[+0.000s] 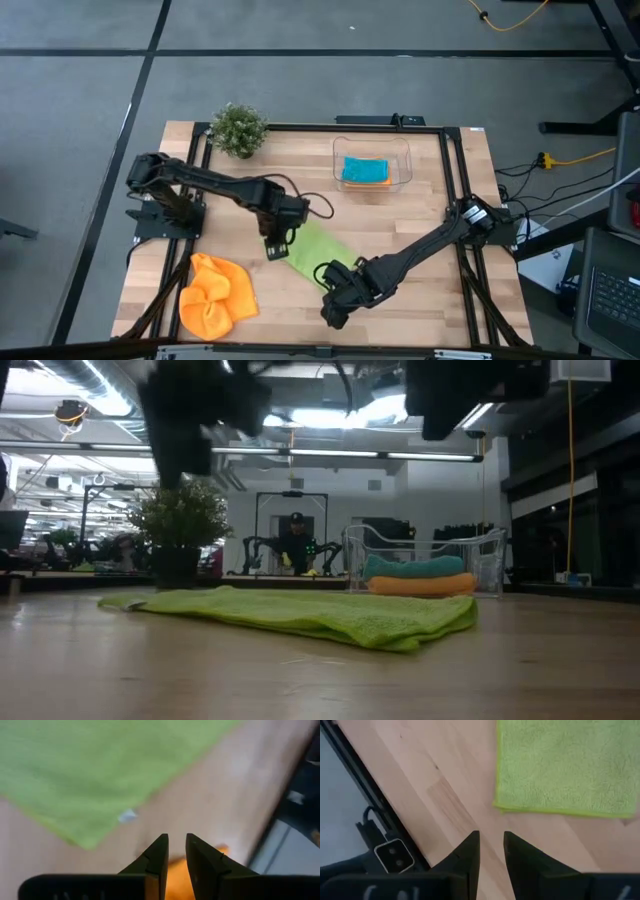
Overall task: Fold microfiber towels
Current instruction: Fold the green microfiber cloth
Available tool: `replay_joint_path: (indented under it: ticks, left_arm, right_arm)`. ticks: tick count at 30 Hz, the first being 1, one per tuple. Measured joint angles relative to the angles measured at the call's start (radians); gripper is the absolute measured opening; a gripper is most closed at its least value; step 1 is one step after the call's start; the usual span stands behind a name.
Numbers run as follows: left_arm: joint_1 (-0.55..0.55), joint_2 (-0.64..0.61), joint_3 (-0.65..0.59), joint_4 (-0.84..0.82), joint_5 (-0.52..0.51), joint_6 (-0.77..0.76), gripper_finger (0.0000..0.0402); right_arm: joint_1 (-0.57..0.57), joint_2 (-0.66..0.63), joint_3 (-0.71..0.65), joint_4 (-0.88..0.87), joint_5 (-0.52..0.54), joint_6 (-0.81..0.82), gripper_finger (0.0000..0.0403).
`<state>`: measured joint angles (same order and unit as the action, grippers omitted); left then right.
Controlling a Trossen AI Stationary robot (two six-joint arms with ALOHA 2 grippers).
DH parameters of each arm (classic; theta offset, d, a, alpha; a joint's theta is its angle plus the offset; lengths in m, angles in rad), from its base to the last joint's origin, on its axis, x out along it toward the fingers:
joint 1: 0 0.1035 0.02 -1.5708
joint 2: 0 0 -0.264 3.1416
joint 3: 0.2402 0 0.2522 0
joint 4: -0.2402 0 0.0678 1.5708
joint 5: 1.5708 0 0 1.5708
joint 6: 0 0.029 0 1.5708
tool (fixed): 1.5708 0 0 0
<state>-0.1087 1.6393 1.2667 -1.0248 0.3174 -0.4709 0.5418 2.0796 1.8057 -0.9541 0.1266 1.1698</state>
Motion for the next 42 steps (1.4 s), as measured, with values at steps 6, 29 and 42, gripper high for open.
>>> replay_joint_path:
  ticks: [6,29,42]
  left_arm:
    - [-0.090,-0.059,0.000,-0.008,0.014,-0.079,0.0060]
    - [-0.309,-0.029,-0.001,0.705,-0.477,-0.570,0.0046]
    - [-0.402,0.167,0.001,1.050,-0.603,-0.623,0.0018]
  right_arm:
    - [-0.022,-0.033,0.035,-0.171,-0.182,-0.220,0.0090]
    - [-0.227,-0.817,-0.629,-0.032,-0.141,-1.110,0.0090]
    - [-0.222,-0.875,-1.035,0.335,-0.202,-1.220,0.0090]
